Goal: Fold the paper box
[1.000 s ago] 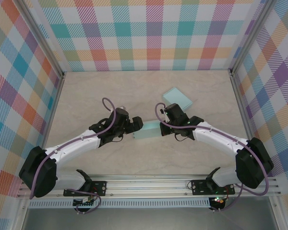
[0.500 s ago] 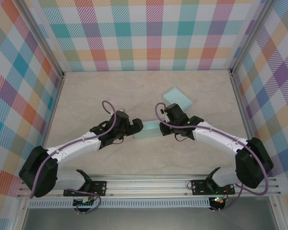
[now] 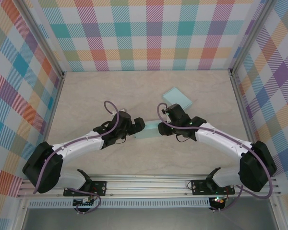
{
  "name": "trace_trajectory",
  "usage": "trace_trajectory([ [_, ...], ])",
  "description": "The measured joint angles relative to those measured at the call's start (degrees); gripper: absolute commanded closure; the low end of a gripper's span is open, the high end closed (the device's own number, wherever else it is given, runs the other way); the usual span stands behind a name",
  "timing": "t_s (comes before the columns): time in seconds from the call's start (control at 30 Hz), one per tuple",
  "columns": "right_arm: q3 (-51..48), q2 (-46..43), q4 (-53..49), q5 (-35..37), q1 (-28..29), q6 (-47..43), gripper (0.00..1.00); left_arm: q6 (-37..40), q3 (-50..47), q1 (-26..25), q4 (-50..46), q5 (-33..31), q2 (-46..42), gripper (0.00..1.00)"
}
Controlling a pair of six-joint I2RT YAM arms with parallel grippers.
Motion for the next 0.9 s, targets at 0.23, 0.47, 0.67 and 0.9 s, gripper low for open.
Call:
trace_trajectory([
  [0.23, 0.0, -4.83, -0.24, 0.42, 0.0, 1.99, 0.35, -0.37, -0.31, -0.48, 1.36, -0.35, 0.55, 0.0],
  [0.47, 0.37, -4.96, -2.16, 3.13, -0.02, 6.4, 0.27, -1.4, -1.14, -1.53, 2.64, -2.25, 0.55, 0.0],
  [0.67, 3.45, -0.74, -2.45, 3.74, -0.44, 9.35, 0.27, -1.64, -1.42, -1.97, 3.02, -3.13, 0.52, 0.0],
  [0.9, 4.76, 4.55, -1.7, 2.14, -1.4, 10.56, 0.27, -1.64, -1.7, -2.03, 3.76, -3.48, 0.55, 0.0],
])
